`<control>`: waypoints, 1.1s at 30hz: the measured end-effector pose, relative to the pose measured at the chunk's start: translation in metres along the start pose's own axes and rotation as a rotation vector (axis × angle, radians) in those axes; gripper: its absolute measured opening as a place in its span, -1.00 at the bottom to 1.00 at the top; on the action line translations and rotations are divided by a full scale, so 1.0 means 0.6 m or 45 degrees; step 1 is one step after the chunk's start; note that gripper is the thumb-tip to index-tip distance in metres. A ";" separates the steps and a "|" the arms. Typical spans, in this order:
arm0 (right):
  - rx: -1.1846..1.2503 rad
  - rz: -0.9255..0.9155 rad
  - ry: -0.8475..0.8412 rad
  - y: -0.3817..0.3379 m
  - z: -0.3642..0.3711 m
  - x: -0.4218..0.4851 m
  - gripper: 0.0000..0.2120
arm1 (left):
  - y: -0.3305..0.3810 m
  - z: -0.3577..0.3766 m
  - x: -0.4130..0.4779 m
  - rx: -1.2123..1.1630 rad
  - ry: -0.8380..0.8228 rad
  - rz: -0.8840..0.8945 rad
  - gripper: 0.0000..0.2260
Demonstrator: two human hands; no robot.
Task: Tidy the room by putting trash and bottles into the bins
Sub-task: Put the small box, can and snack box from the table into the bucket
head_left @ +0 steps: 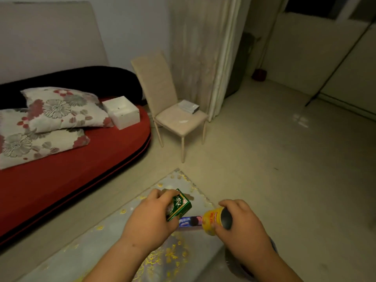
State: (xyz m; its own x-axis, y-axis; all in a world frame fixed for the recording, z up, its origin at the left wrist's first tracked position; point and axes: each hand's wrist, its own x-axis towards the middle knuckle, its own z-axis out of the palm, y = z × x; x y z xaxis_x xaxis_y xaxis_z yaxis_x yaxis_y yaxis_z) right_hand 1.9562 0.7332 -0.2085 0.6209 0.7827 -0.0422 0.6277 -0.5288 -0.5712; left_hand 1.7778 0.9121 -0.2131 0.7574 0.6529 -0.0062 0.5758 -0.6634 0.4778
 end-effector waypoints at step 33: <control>-0.049 0.490 0.130 0.577 -0.193 -0.097 -0.51 | 0.451 0.460 0.163 0.074 -0.452 0.350 -0.47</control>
State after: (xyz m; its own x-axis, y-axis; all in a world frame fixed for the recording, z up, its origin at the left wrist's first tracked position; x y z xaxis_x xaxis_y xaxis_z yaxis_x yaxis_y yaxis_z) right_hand 2.1919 0.4667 -0.3091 0.8563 0.4897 -0.1643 0.3563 -0.7903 -0.4985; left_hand 2.0927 0.6959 -0.3269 0.9376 0.2902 -0.1917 0.3469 -0.8207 0.4540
